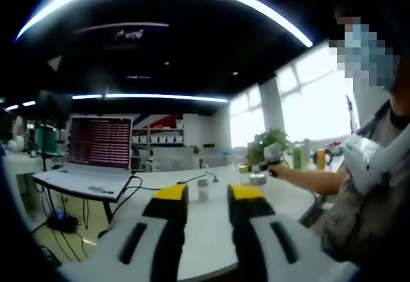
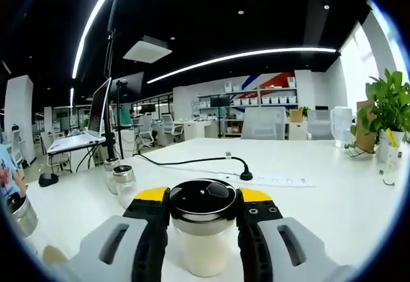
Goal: Rotate the seasoning bottle until the label or dispensing opening points toward the visible target arrow and the bottle remains upright within the marked orientation range
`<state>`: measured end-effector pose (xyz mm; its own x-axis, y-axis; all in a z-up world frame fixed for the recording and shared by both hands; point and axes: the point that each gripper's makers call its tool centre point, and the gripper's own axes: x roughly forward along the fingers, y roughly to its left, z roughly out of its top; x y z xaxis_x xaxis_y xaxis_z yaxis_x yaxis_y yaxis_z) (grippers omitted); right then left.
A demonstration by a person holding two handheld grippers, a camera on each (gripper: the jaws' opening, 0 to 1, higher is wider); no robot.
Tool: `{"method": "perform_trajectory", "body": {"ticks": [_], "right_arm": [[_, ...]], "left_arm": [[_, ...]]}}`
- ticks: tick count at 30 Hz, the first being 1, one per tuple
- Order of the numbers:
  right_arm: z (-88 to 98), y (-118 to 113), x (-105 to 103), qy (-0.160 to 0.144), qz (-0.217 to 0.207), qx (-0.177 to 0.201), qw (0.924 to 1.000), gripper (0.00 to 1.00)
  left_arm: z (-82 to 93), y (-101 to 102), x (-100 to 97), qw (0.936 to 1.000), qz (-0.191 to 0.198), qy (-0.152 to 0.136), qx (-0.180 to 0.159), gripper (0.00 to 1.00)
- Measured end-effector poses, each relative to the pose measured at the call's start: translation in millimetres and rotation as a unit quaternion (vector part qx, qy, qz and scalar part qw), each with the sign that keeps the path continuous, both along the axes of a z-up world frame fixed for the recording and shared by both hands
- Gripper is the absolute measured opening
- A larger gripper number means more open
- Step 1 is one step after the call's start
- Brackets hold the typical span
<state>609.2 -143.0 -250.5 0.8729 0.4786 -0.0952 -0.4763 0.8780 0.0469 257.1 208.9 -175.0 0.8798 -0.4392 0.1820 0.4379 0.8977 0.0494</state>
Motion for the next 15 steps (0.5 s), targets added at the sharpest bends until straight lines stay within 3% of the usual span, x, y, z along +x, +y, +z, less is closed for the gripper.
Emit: {"method": "perform_trajectory", "body": {"ticks": [15], "right_arm": [[3.6,-8,11,-0.008,-0.016,0.012,0.9998,0.39]], "left_arm": [[0.0,1,0.5,1.0000,0.000,-0.001,-0.002,0.26]]}}
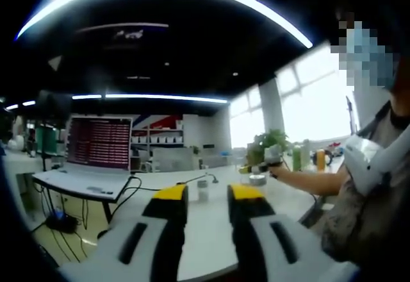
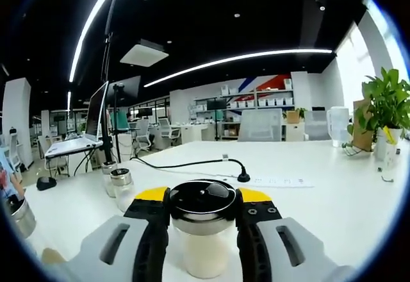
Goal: Rotate the seasoning bottle until the label or dispensing opening points toward the visible target arrow and the bottle remains upright within the marked orientation range
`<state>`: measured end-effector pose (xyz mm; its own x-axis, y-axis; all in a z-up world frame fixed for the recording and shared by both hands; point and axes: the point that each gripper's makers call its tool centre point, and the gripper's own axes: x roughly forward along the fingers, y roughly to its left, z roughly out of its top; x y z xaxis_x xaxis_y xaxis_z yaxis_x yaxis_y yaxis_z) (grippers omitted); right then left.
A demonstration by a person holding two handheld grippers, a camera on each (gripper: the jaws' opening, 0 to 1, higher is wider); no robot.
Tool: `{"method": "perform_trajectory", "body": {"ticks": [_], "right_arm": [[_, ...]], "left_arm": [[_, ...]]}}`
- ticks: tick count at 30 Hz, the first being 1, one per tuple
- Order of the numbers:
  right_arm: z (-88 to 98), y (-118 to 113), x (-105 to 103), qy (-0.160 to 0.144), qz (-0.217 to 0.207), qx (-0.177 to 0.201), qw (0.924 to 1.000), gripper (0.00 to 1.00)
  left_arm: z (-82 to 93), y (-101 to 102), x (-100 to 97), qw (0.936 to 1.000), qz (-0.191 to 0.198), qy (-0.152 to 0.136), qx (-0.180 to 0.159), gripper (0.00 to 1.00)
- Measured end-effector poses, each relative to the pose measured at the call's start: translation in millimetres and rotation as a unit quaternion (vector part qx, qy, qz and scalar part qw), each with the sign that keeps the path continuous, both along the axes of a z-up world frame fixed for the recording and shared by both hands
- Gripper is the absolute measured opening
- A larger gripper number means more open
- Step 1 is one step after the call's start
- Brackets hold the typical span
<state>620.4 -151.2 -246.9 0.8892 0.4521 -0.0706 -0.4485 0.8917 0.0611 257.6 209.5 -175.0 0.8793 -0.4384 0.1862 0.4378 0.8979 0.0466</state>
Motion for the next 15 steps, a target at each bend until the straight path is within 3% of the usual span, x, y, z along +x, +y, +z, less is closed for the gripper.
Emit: {"method": "perform_trajectory", "body": {"ticks": [10,15], "right_arm": [[4.5,-3,-17,0.009,0.009,0.015,0.9998,0.39],[7.2,-10,-27,-0.004,0.011,-0.011,0.9999,0.38]], "left_arm": [[-3.4,-2,3.3,1.0000,-0.004,0.005,-0.001,0.26],[-4.6,-8,5.0,0.9999,-0.011,0.007,0.002,0.26]]}}
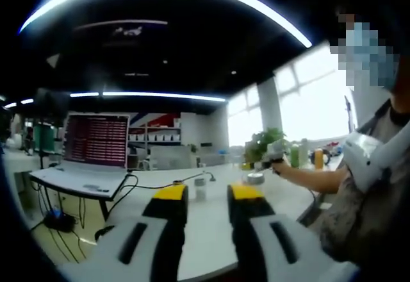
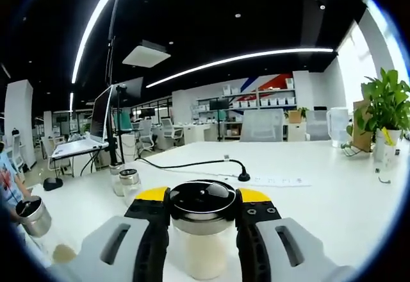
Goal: Rotate the seasoning bottle until the label or dispensing opening points toward the visible target arrow and the bottle remains upright within the marked orientation range
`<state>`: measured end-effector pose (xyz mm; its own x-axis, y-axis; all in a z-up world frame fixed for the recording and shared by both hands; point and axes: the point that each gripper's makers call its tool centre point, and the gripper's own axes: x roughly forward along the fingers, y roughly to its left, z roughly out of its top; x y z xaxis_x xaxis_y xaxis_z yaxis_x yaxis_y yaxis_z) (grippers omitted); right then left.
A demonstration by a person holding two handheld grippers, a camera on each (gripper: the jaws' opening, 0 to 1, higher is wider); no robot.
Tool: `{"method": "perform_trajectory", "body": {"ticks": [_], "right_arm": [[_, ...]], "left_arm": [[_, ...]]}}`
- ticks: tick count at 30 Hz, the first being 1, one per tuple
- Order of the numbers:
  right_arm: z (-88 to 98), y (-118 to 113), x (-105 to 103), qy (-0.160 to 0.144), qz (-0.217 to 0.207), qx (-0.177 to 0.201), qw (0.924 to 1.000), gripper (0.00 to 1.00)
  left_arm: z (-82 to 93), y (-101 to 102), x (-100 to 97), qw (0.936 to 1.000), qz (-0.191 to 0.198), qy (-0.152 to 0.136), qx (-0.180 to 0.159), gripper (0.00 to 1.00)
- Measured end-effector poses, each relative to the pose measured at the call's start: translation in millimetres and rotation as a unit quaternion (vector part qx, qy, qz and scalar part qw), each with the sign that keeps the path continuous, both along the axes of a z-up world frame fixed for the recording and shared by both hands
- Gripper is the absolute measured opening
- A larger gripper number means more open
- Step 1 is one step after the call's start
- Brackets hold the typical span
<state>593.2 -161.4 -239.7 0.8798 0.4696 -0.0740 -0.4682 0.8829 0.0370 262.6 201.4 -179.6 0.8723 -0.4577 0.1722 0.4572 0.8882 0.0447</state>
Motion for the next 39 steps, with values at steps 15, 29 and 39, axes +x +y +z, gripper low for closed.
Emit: {"method": "perform_trajectory", "body": {"ticks": [15,29,39], "right_arm": [[7.7,-3,-70,-0.014,0.047,-0.008,0.9988,0.38],[7.8,27,-146,-0.022,0.111,-0.006,0.9936,0.39],[-1.8,33,-155,-0.009,0.127,-0.015,0.9917,0.39]], "left_arm": [[-0.7,-5,1.3,1.0000,-0.005,0.001,0.001,0.26],[-0.8,-1,-1.6,1.0000,-0.002,-0.001,-0.004,0.26],[-1.7,1,-0.6,1.0000,-0.001,0.000,-0.004,0.26]]}}
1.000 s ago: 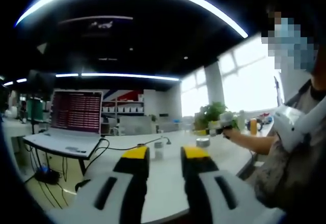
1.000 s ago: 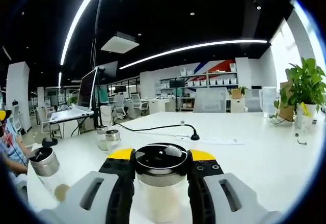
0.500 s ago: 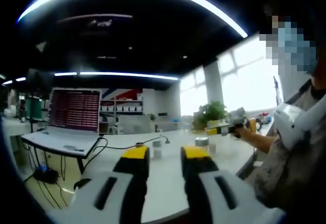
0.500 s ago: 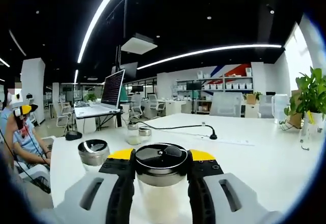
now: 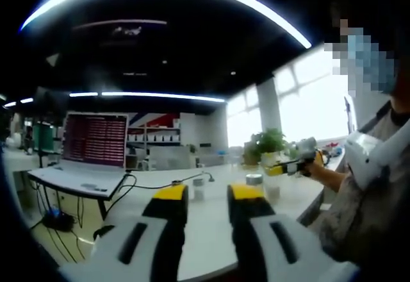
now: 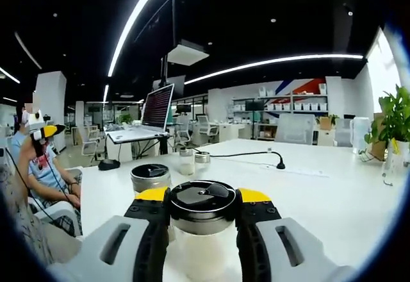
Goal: Rotate the seasoning bottle until the label or dispensing opening points toward the visible target arrow and the bottle remains upright within the marked orientation range
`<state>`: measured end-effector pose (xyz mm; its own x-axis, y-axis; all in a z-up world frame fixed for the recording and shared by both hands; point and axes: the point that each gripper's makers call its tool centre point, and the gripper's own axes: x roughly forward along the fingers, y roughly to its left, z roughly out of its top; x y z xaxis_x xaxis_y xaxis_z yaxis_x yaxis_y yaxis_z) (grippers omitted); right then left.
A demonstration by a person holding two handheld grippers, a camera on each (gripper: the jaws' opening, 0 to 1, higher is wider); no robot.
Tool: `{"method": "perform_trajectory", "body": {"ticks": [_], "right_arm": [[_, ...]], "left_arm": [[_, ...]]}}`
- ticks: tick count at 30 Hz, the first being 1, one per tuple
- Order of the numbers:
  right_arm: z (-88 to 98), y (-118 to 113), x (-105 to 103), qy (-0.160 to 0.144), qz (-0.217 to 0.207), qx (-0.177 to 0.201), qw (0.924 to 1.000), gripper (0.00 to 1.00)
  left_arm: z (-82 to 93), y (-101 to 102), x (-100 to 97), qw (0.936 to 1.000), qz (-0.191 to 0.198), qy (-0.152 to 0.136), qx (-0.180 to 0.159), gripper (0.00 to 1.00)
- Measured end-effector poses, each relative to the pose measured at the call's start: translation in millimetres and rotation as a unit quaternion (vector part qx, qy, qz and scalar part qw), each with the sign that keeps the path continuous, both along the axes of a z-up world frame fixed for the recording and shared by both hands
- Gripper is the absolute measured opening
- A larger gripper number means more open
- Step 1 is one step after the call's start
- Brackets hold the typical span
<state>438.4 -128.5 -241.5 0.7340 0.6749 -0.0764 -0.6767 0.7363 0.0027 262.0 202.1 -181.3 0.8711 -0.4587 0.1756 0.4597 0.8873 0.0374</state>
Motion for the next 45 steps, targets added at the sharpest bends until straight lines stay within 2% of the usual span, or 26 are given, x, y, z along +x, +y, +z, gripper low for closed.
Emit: {"method": "perform_trajectory", "body": {"ticks": [7,9,11,15,21,24,25,29,32,37,38,39,41,44,45], "right_arm": [[-7.2,1,1,0.004,0.008,0.005,0.9999,0.39],[-7.6,3,-1,0.003,0.021,0.009,0.9997,0.39],[-8.4,4,-2,0.014,0.034,0.019,0.9991,0.39],[-8.5,3,3,0.001,0.046,0.015,0.9989,0.39],[-8.9,3,3,0.009,0.082,0.013,0.9965,0.39],[-10.2,6,-1,0.015,0.126,-0.004,0.9919,0.39],[-10.3,7,-1,0.025,0.143,-0.003,0.9894,0.39],[-10.3,8,-3,0.027,0.204,-0.017,0.9785,0.39],[-10.1,9,-5,0.026,0.235,-0.013,0.9714,0.40],[-10.3,9,-6,0.022,0.259,-0.005,0.9657,0.41],[-13.0,9,-6,0.016,0.254,-0.015,0.9668,0.46],[-16.7,6,-2,0.002,0.232,-0.036,0.9719,0.56],[-17.5,8,-6,-0.004,0.212,-0.027,0.9769,0.67],[-13.9,9,-11,-0.027,0.183,-0.022,0.9825,0.68],[-13.1,10,-14,-0.024,0.178,-0.019,0.9836,0.67]], "left_arm": [[-0.3,-2,-0.6,1.0000,-0.002,0.001,0.001,0.26],[0.1,-4,-0.7,1.0000,-0.002,0.000,0.002,0.26],[0.1,-5,0.7,1.0000,-0.003,0.000,0.001,0.26],[-3.6,-7,3.4,1.0000,-0.007,0.005,0.003,0.26],[-2.6,-9,1.4,0.9999,-0.010,0.004,0.006,0.26],[-0.5,-5,0.1,1.0000,-0.007,0.001,0.004,0.26],[-0.4,-4,0.0,1.0000,-0.007,0.000,0.004,0.26],[-1.8,-4,0.5,1.0000,-0.006,0.002,0.004,0.26],[-1.9,-7,1.4,0.9999,-0.009,0.003,0.005,0.26],[-1.6,-10,2.2,0.9999,-0.011,0.005,0.008,0.26],[-1.4,-11,2.3,0.9999,-0.011,0.005,0.007,0.26],[-1.1,-11,2.6,0.9999,-0.010,0.005,0.008,0.26],[-1.1,-11,3.1,0.9999,-0.010,0.005,0.008,0.26],[-2.5,-15,4.2,0.9998,-0.013,0.007,0.010,0.26],[-3.2,-16,4.2,0.9998,-0.013,0.008,0.011,0.26]]}}
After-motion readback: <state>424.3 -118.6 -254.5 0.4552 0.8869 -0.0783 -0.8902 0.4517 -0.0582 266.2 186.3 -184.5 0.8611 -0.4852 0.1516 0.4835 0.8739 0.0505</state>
